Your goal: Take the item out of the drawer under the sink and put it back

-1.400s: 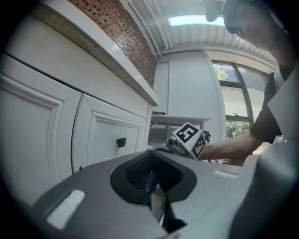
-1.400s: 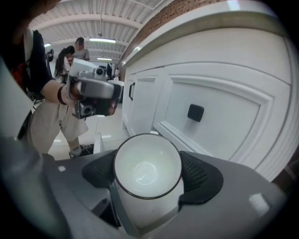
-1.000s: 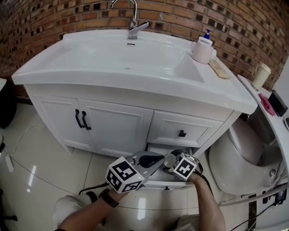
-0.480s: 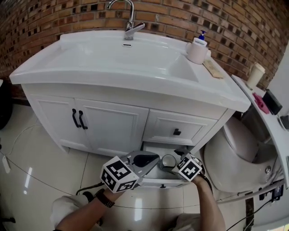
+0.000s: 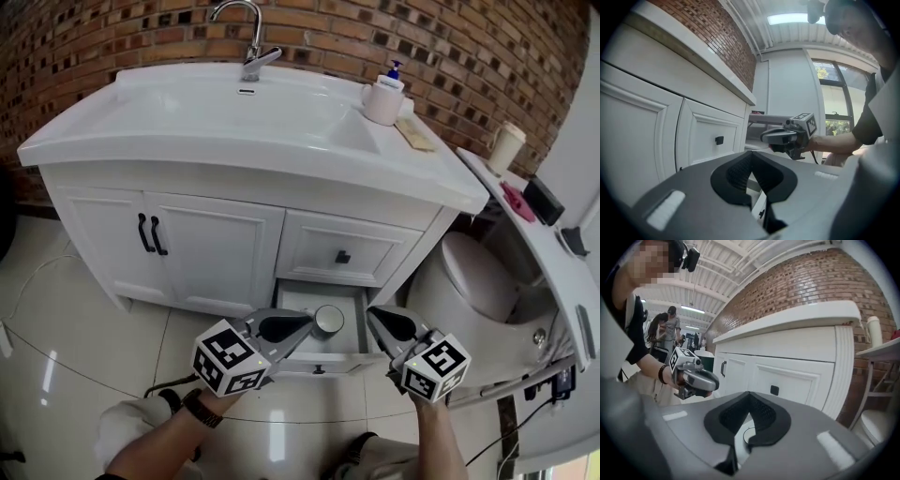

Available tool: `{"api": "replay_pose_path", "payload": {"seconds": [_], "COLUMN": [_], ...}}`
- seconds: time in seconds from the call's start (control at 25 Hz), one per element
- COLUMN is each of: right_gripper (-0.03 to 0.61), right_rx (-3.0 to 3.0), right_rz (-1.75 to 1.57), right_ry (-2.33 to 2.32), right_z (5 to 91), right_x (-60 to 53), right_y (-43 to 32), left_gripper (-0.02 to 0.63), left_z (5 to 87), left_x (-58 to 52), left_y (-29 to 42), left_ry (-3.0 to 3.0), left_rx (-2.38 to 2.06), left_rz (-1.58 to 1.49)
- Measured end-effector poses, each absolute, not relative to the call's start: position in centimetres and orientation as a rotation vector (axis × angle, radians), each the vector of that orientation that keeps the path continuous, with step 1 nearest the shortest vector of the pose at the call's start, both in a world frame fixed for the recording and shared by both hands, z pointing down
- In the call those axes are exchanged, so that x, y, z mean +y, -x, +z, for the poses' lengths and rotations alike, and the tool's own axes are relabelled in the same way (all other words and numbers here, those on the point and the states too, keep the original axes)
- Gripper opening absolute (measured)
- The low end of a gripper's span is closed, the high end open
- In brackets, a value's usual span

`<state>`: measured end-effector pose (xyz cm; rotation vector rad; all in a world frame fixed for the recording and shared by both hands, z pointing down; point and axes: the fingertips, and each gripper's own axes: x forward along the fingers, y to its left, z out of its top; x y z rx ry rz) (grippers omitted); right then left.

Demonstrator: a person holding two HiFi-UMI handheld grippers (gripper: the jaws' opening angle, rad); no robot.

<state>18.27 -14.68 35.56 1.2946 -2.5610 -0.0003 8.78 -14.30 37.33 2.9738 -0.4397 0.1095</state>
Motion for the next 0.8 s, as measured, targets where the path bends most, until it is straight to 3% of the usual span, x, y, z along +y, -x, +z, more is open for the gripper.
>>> {"api": "replay_pose_path", "payload": {"seconds": [0.8], "right_gripper": [0.000], "right_rx": [-2.407], "right_rz": [-0.034], "right_ry": [-1.357], "right_z": [37.1], "right_x": [-12.6], "right_y": [-21.2], "left_gripper": [0.015], "left_z": [37.5], "left_x": [-13.1], "left_y": [-10.5], "left_ry": [-3.004], "left_rx": [-0.414], "left_rz": [0.126]}}
